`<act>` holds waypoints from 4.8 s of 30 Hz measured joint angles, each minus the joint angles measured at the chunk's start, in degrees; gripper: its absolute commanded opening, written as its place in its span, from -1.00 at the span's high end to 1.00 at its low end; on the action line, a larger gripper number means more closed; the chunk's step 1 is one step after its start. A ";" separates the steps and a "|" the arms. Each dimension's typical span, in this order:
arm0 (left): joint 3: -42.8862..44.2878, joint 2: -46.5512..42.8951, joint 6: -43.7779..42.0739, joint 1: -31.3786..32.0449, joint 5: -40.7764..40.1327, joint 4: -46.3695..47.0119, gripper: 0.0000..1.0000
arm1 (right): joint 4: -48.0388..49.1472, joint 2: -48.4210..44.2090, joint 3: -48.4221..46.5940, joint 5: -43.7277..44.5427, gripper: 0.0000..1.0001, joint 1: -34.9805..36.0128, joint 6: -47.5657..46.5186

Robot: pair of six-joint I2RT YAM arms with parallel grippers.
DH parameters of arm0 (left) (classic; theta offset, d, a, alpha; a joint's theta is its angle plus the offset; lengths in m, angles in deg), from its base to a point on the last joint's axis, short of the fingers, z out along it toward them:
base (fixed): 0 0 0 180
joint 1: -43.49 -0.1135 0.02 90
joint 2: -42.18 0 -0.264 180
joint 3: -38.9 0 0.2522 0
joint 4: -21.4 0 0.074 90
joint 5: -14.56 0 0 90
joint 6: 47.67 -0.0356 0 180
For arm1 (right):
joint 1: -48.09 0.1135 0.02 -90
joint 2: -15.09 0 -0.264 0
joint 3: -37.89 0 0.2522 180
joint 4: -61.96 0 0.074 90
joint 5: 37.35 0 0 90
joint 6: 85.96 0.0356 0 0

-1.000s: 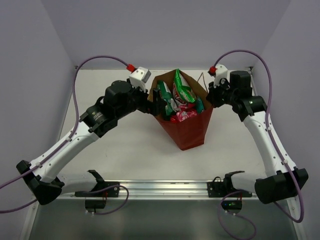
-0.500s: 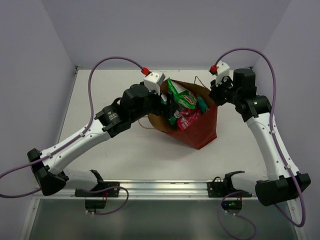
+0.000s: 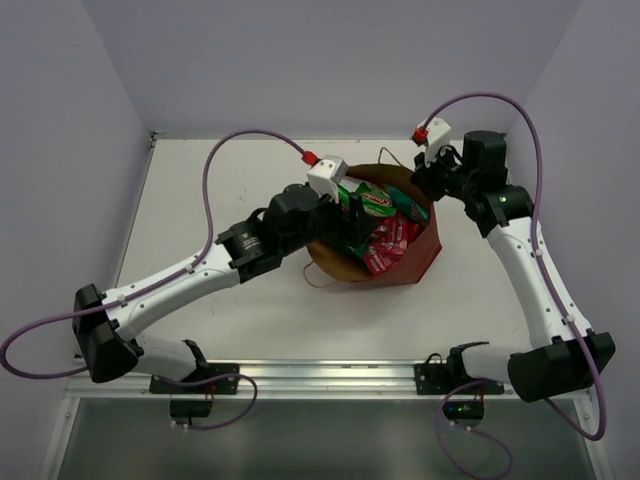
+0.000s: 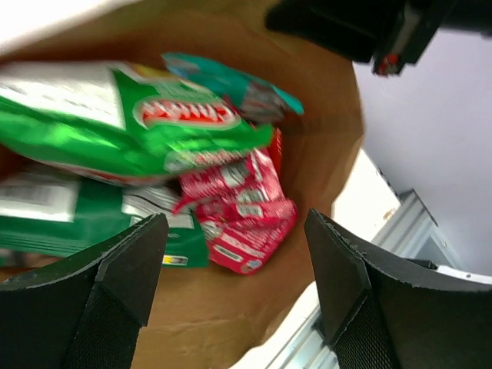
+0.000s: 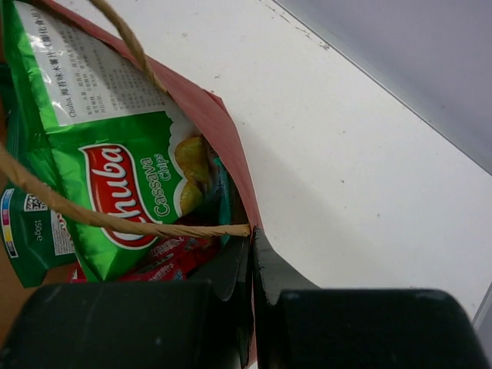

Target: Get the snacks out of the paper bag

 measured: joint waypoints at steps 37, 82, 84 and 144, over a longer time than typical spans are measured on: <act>6.16 20.50 -14.25 7.72 -14.84 8.83 1.00 | 3.58 -2.73 4.02 -5.40 1.00 0.31 -0.57; -6.19 -6.82 -16.50 -15.30 -7.61 0.15 -0.63 | 4.46 -4.98 5.88 -4.83 1.00 0.68 -0.55; -5.79 -8.57 -16.11 -7.78 -5.75 0.42 -0.61 | 4.42 -5.03 5.88 -4.90 1.00 0.68 -0.55; -7.76 -11.65 -40.50 -29.73 -1.29 0.66 1.00 | 2.73 -6.75 6.62 -7.19 0.98 0.68 -0.57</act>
